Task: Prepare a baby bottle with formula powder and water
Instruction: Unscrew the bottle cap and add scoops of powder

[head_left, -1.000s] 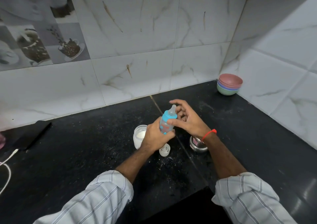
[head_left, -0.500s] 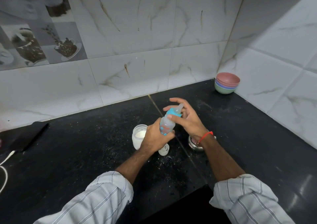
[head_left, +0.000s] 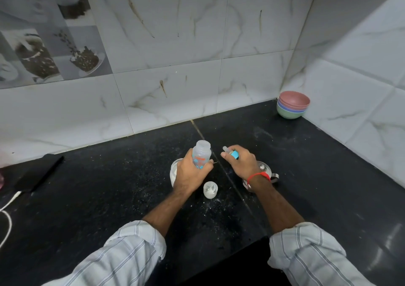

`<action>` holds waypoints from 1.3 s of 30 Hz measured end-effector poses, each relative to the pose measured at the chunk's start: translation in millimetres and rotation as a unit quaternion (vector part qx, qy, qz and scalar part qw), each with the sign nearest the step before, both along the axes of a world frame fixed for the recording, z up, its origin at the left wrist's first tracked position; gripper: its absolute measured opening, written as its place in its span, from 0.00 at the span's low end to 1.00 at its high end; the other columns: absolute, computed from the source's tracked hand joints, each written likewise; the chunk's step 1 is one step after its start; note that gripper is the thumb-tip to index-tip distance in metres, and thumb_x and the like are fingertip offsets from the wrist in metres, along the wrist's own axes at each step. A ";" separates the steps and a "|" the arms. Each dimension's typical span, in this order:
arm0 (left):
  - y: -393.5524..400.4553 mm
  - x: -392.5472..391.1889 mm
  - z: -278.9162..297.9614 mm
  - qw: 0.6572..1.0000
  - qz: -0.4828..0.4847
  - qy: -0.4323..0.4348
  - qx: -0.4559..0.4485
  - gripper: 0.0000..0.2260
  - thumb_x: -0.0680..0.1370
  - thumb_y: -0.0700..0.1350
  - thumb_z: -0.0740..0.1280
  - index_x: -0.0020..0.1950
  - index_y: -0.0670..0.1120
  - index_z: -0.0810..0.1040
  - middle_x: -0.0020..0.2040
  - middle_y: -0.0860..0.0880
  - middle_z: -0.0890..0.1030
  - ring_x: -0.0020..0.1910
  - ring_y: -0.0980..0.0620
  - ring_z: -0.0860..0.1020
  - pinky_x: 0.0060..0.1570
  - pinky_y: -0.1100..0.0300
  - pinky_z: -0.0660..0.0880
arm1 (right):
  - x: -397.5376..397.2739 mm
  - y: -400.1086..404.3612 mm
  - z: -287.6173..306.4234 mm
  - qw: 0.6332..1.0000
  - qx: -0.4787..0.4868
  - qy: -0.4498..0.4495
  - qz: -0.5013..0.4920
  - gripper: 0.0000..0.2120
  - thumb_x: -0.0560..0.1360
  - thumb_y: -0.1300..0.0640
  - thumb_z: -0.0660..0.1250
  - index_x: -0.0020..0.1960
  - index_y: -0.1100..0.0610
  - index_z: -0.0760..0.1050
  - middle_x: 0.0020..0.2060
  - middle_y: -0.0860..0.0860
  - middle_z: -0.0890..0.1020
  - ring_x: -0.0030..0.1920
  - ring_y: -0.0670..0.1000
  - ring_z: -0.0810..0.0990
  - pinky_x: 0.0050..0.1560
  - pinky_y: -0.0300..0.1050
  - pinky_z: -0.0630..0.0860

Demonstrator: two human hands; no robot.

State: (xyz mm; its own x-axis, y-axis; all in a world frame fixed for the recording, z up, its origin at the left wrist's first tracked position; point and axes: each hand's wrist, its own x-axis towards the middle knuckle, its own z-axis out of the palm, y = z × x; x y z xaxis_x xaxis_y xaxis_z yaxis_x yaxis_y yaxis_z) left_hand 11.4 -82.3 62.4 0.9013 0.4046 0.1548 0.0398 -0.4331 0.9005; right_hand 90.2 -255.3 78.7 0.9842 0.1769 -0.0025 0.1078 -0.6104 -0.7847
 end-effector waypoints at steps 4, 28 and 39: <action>3.5 -1.1 -6.7 1.000 0.004 0.014 0.013 0.14 0.74 0.52 0.78 0.53 0.56 0.75 0.41 0.59 0.81 0.43 0.62 0.80 0.39 0.72 0.71 | 1.3 4.2 -15.7 0.995 -0.045 0.084 0.019 0.18 0.82 0.45 0.67 0.66 0.55 0.78 0.63 0.56 0.82 0.58 0.54 0.80 0.56 0.45 0.73; -1.0 -8.1 -15.5 0.998 0.001 -0.055 0.008 0.19 0.71 0.54 0.78 0.57 0.57 0.73 0.45 0.61 0.80 0.48 0.72 0.78 0.42 0.77 0.72 | -44.5 -0.1 -30.5 0.978 -0.205 -0.022 0.030 0.12 0.80 0.44 0.67 0.51 0.53 0.73 0.50 0.53 0.82 0.52 0.57 0.81 0.49 0.51 0.77; -9.4 -20.9 -11.5 0.994 -0.005 -0.113 0.000 0.20 0.69 0.61 0.73 0.56 0.56 0.73 0.44 0.62 0.80 0.48 0.68 0.79 0.41 0.76 0.73 | -84.3 5.4 -62.8 0.957 -0.245 0.016 0.152 0.17 0.78 0.41 0.70 0.58 0.50 0.71 0.58 0.50 0.80 0.59 0.55 0.80 0.55 0.52 0.79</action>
